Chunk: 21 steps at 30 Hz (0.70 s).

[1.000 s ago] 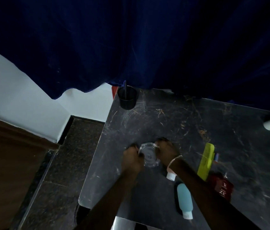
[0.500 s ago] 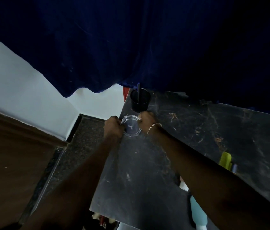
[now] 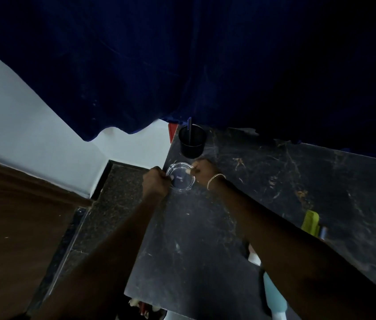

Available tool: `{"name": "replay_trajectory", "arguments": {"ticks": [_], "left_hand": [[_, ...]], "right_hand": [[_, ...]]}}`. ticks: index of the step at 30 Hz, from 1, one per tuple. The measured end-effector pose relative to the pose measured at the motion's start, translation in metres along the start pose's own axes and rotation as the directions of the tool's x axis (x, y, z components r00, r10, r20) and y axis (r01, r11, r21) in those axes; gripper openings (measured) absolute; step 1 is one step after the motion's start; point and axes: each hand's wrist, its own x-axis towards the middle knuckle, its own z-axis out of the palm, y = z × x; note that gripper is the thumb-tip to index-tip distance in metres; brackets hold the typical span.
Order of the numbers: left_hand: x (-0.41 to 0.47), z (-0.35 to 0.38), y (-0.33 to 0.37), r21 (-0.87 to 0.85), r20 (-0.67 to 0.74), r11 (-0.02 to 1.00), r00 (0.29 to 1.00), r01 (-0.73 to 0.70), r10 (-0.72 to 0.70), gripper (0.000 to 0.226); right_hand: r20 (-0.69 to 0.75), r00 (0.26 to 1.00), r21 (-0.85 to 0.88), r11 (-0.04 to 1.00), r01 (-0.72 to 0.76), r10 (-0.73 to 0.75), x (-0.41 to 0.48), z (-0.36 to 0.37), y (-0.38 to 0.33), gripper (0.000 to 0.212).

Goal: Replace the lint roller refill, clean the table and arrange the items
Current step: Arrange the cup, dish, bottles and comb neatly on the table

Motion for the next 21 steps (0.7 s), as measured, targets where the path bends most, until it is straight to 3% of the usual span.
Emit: {"name": "replay_trajectory", "arguments": {"ticks": [2, 4, 8, 13, 21], "left_hand": [[-0.008, -0.004, -0.007, -0.016, -0.006, 0.999, 0.999, -0.036, 0.035, 0.039], [-0.023, -0.008, -0.014, -0.029, -0.04, 0.994, 0.994, -0.105, 0.104, 0.04], [-0.065, -0.012, -0.021, 0.065, -0.092, 0.919, 0.915, -0.388, 0.393, 0.037], [-0.122, -0.007, -0.023, 0.136, 0.001, 0.803, 0.81, -0.581, 0.586, 0.056], [-0.216, 0.032, -0.008, 0.311, 0.145, 0.612, 0.673, -0.727, 0.726, 0.068]], "right_hand": [[0.057, 0.998, 0.115, 0.993, 0.01, -0.017, -0.01, -0.006, 0.006, 0.039], [0.037, 0.999, 0.125, 0.992, 0.023, -0.028, -0.027, -0.012, 0.014, 0.053], [-0.041, 0.993, 0.068, 0.991, 0.114, -0.111, -0.076, -0.014, 0.039, 0.055], [-0.225, 0.929, -0.234, 0.942, 0.242, -0.294, -0.16, -0.018, 0.078, 0.067], [-0.348, 0.874, -0.421, 0.889, 0.179, -0.34, -0.286, -0.03, 0.122, 0.069]]}}
